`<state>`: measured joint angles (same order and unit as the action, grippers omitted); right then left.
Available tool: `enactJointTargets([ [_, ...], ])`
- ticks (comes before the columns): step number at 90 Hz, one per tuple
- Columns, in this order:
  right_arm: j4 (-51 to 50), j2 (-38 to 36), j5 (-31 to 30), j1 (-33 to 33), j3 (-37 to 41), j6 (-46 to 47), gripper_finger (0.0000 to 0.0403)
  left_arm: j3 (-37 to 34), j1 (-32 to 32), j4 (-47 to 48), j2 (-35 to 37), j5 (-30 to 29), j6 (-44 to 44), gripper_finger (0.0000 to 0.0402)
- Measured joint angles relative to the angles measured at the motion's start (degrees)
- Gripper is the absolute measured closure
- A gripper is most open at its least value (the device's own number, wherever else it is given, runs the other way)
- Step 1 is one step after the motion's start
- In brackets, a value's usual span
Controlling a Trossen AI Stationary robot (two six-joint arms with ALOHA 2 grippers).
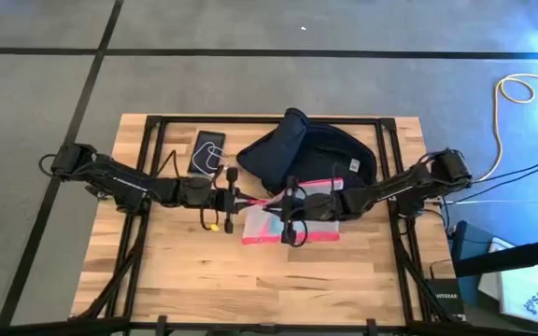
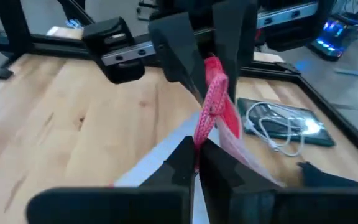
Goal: Unpack backpack
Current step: Open the transparent zip bag
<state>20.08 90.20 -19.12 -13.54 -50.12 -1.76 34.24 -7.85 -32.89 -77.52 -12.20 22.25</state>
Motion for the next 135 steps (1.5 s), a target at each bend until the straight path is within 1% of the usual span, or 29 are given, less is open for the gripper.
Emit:
enactJointTargets([
  [14,-2.19,-3.69,-0.87,0.0,0.01,-1.25,0.0402,0.04,0.02,0.25,0.02,-0.05,-0.04,0.0401],
  [29,-7.18,-7.02,-0.99,0.07,0.01,-2.15,0.0402,0.04,0.01,0.22,0.02,-0.05,-0.38,0.0401],
  [46,-10.89,-10.43,-4.94,0.07,0.01,-4.29,0.0403,0.09,0.01,-0.21,0.02,-0.08,-0.16,0.0401],
  [69,-11.18,-11.01,-7.72,0.04,0.03,-5.88,0.0403,0.15,0.03,-0.21,0.02,-0.23,0.01,0.0401],
  [82,-10.67,-10.78,-12.73,0.0,0.06,-2.4,0.0403,0.15,0.05,-0.19,0.02,-0.32,0.06,0.0401],
  [94,-9.82,-10.76,-18.65,0.04,0.08,0.55,0.0403,0.09,0.03,0.07,0.02,-0.27,0.23,0.0401],
  [105,-9.53,-9.4,-23.28,0.02,0.08,3.27,0.0403,0.07,0.03,0.01,0.04,-0.25,0.21,0.0401],
  [119,-9.58,-7.28,-30.79,0.04,0.08,8.85,0.0403,0.04,0.03,-0.23,0.04,-0.2,0.23,0.0401],
  [135,-9.58,-6.99,-35.54,0.02,0.08,12.02,0.0403,0.04,0.03,-0.44,0.04,-0.07,0.25,0.0401],
])
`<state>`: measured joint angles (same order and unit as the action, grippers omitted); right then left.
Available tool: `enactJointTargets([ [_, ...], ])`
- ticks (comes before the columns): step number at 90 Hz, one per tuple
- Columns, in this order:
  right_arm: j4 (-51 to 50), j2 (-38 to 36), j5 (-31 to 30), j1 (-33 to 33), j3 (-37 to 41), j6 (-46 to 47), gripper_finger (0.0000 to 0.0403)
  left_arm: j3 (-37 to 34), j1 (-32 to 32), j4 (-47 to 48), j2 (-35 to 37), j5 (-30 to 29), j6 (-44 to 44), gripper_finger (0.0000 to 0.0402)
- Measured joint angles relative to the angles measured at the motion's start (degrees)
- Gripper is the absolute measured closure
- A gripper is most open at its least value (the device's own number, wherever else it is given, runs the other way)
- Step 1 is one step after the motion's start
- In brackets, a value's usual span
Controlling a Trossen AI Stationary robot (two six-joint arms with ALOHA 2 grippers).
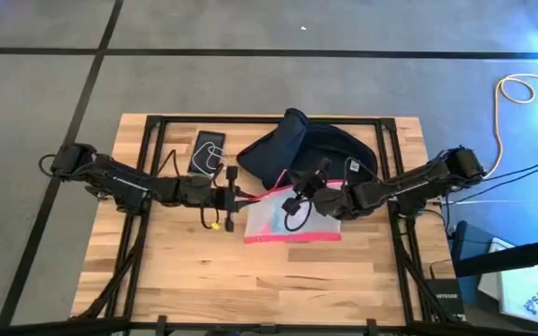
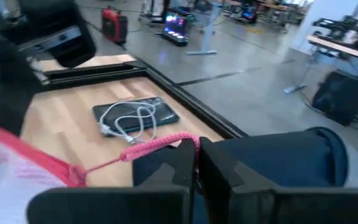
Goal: Unpack backpack
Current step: Open the transparent zip bag
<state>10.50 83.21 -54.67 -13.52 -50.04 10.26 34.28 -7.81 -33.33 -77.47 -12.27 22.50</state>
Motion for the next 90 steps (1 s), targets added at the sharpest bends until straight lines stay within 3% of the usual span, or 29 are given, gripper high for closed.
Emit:
enactJointTargets([
  [26,-0.54,-0.08,-4.87,0.02,0.0,4.61,0.0403,0.0,-0.02,0.42,0.0,0.02,-0.09,0.0401],
  [47,-2.04,-0.12,-5.13,-0.09,0.0,7.45,0.0403,0.0,-0.02,1.34,0.0,0.03,-0.86,0.0401],
  [73,-2.44,-1.08,-8.82,-5.04,0.0,8.61,0.0403,-0.02,-0.07,1.52,0.0,0.24,-1.07,0.0401],
  [90,-8.23,-3.03,-10.29,-7.77,-0.02,12.88,0.0403,-0.02,-0.06,1.5,0.0,0.22,-1.09,0.0401],
])
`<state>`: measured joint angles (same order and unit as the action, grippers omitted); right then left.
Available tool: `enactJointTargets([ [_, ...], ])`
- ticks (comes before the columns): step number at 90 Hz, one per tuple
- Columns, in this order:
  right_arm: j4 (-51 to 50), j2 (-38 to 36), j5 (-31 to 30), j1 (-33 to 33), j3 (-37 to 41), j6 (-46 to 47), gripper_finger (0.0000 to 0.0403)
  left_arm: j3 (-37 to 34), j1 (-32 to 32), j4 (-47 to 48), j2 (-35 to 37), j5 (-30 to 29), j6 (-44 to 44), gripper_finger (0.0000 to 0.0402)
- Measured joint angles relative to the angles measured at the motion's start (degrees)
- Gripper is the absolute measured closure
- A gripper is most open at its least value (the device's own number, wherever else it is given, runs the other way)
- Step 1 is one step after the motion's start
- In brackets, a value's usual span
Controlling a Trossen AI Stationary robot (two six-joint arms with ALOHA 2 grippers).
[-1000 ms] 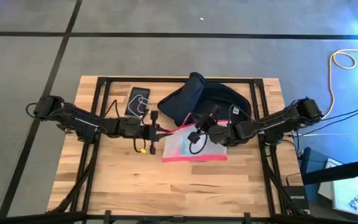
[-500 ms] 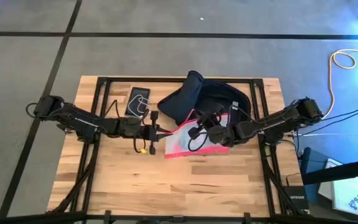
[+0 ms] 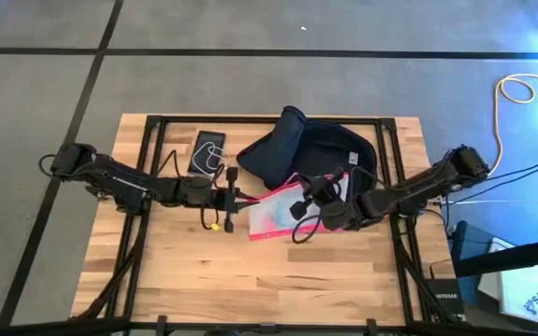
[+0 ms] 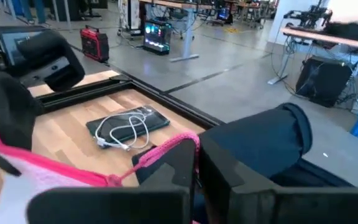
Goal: Unpack backpack
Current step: Open the transparent zip bag
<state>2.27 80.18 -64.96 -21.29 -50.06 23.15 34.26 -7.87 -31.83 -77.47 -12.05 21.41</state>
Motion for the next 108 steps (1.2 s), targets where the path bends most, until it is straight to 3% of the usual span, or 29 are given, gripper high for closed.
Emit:
enactJointTargets([
  [54,-18.91,-6.48,-11.61,-8.29,0.0,13.62,0.0403,0.0,1.65,-0.19,0.0,-0.17,-0.68,0.0401],
  [84,-36.86,-10.88,-10.87,-8.86,0.0,27.33,0.0403,0.0,1.65,0.28,-0.02,-0.17,-0.25,0.0401],
  [108,-46.35,-13.58,-6.98,-8.69,0.0,32.2,0.0403,-0.04,3.01,2.23,-0.04,-0.15,-2.1,0.0401],
])
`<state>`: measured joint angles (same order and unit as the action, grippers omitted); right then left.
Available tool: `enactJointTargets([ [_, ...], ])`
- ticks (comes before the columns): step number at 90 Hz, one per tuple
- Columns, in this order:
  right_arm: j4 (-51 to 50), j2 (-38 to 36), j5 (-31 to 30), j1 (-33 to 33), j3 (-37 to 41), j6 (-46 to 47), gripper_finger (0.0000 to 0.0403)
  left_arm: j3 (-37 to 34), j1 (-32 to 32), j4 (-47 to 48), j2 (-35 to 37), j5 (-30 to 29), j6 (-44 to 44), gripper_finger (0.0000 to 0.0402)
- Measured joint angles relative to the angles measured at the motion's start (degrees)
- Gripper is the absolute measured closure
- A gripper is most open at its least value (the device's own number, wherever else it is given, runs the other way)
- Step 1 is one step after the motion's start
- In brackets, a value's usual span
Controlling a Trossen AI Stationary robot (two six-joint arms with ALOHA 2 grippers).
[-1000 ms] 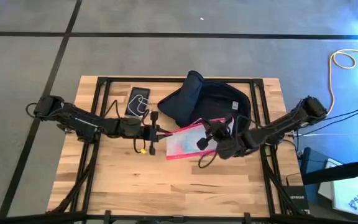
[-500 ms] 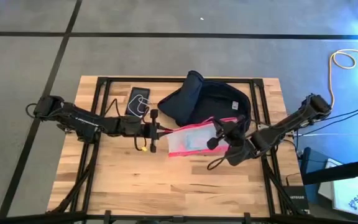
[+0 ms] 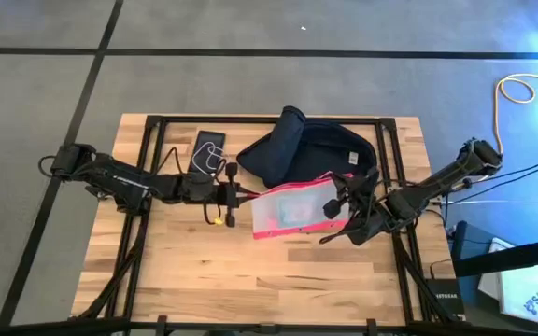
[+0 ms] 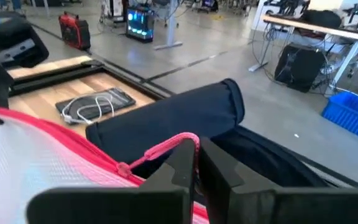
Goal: Unpack backpack
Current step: Open the transparent zip bag
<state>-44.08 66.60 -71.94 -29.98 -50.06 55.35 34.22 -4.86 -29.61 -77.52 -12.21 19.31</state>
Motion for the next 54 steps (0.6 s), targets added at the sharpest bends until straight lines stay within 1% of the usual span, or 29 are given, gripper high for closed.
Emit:
enactJointTargets([
  [11,-3.19,-1.41,2.32,-0.02,0.0,0.54,0.0403,0.0,0.05,0.38,0.0,-0.01,-0.63,0.0401],
  [21,-8.06,-2.54,3.58,-0.02,-0.02,3.37,0.0403,0.0,0.04,0.58,0.0,-0.02,-0.95,0.0401],
  [30,-14.82,-3.58,6.17,0.0,-0.02,9.24,0.0403,0.0,0.04,0.89,0.0,-0.02,-1.56,0.0401],
  [42,-23.61,-4.58,6.84,-0.02,-0.02,18.33,0.0403,0.0,0.04,0.94,0.0,-0.02,-2.09,0.0401],
  [54,-29.16,-4.73,6.81,-0.02,-0.04,22.97,0.0403,0.0,0.04,0.99,0.0,-0.02,-2.09,0.0402],
])
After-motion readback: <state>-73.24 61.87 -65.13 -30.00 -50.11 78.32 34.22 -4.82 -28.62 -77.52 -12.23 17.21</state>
